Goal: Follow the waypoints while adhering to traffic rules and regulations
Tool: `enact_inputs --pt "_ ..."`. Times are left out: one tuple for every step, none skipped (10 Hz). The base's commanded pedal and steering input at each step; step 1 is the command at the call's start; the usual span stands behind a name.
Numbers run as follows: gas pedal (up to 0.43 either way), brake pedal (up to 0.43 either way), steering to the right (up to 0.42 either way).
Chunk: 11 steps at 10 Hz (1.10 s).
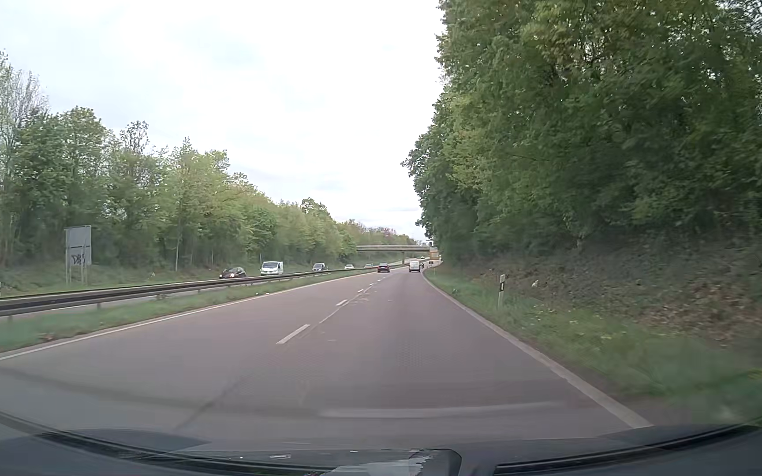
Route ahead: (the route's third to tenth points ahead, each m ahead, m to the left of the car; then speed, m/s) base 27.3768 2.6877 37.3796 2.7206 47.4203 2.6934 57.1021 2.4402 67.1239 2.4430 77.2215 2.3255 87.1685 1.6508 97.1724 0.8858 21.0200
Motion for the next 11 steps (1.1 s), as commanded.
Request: enact_inputs --pt "0.079 0.000 0.003" --pt "0.079 0.000 0.003" --pt "0.079 0.000 0.003" --pt "0.079 0.000 0.003" --pt "0.079 0.000 0.003" --pt "0.079 0.000 0.003" --pt "0.079 0.000 0.003" --pt "0.079 0.000 0.003" --pt "0.087 0.000 0.003" --pt "0.087 0.000 0.003" --pt "0.087 0.000 0.003"
